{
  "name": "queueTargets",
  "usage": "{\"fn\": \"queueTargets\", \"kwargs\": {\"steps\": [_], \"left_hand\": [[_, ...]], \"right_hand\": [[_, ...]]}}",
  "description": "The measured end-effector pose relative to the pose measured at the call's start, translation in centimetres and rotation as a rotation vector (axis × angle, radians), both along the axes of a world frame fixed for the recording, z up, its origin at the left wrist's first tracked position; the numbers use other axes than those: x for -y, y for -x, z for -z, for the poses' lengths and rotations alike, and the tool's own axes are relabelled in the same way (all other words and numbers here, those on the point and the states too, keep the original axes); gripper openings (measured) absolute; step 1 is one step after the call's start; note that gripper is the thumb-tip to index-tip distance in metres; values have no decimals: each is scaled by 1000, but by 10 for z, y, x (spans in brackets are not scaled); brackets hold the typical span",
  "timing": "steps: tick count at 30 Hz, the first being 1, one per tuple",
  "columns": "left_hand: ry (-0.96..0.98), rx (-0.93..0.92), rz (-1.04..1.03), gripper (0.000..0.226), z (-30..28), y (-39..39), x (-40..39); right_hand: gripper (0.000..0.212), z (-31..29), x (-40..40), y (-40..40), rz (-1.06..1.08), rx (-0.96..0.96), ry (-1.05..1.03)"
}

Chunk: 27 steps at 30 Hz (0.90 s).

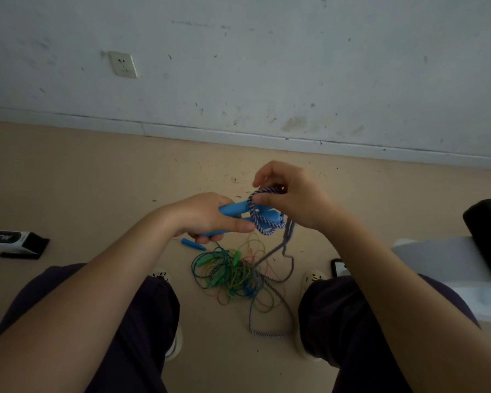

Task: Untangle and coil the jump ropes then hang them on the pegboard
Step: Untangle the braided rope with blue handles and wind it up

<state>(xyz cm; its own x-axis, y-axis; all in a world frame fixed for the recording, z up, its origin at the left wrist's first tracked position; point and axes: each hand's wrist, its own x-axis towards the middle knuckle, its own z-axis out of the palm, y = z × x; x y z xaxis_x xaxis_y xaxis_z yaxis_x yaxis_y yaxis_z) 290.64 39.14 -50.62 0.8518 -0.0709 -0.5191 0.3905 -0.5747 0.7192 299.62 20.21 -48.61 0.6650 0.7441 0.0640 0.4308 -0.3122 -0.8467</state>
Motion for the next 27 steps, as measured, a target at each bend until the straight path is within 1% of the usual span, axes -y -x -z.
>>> {"fn": "queueTargets", "kwargs": {"steps": [2,5,7,8,11,13,15,17,19,20,24,27], "left_hand": [[-4,-18,-1,66,-5,2,2],[6,-46,43,74,-8,3,5],[15,-41,48,81,-8,4,8],[16,-30,44,82,-7,4,9],[58,23,13,74,-7,5,11],[114,61,-41,77,-9,5,9],[167,99,-110,71,-10,5,8],[210,134,-155,67,-11,4,6],[233,159,-179,69,-11,4,5],[240,167,-189,71,-11,4,5],[292,203,-226,81,-10,2,4],[326,209,-260,89,-9,2,4]], "right_hand": [[25,1,1,-2,8,36,-28],[22,2,1,-4,-11,79,-24],[20,3,1,-6,-13,50,-14],[19,3,1,-6,-11,17,-11],[12,2,3,-7,17,-75,-2],[11,-1,6,-7,19,-131,-9],[16,-3,9,-7,-14,-209,-55],[31,-4,12,-7,-38,-266,-106],[47,-3,12,-6,-28,-291,-134],[52,-2,12,-5,-14,-308,-154],[52,7,4,-2,114,-417,-306],[47,13,-2,0,143,-484,-348]]}}
